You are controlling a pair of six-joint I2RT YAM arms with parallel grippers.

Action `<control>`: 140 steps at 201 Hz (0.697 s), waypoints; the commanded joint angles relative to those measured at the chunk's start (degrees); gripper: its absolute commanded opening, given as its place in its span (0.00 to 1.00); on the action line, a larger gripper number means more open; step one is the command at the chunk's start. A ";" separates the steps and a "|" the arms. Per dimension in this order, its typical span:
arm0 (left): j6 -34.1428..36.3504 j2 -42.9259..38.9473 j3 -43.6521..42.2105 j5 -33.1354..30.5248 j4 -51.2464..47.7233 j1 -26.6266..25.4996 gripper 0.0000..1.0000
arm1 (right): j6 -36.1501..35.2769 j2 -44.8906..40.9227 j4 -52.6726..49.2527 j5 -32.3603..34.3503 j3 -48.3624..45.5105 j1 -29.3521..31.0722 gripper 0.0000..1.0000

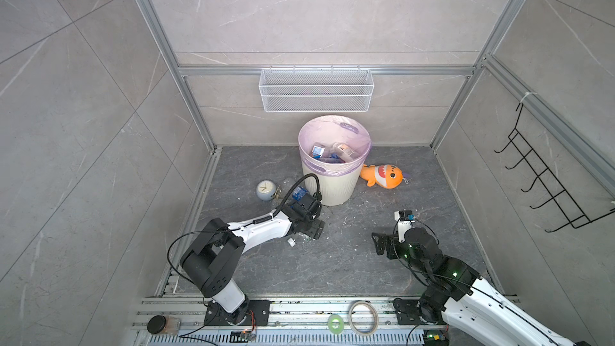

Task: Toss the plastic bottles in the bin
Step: 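Close the left gripper on the large blue-green-labelled bottle and lift it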

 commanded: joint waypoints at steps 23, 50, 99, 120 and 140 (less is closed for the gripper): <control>-0.93 0.68 2.32 1.25 1.02 -0.07 0.76 | 0.69 -0.11 0.62 0.79 -0.60 0.31 1.00; -0.97 -0.02 1.50 1.50 1.29 -0.09 0.67 | 0.70 -0.15 0.54 0.88 -0.60 0.29 1.00; -1.38 -5.45 -2.99 2.64 3.50 -0.17 0.61 | 0.67 -0.21 0.53 0.87 -0.56 0.31 1.00; -1.80 -9.28 -6.00 3.37 5.35 -0.30 0.58 | 0.67 -0.29 0.53 0.87 -0.60 0.30 1.00; -2.24 -13.24 -8.52 3.10 5.95 -0.60 0.58 | 0.67 -0.25 0.60 0.80 -0.60 0.33 1.00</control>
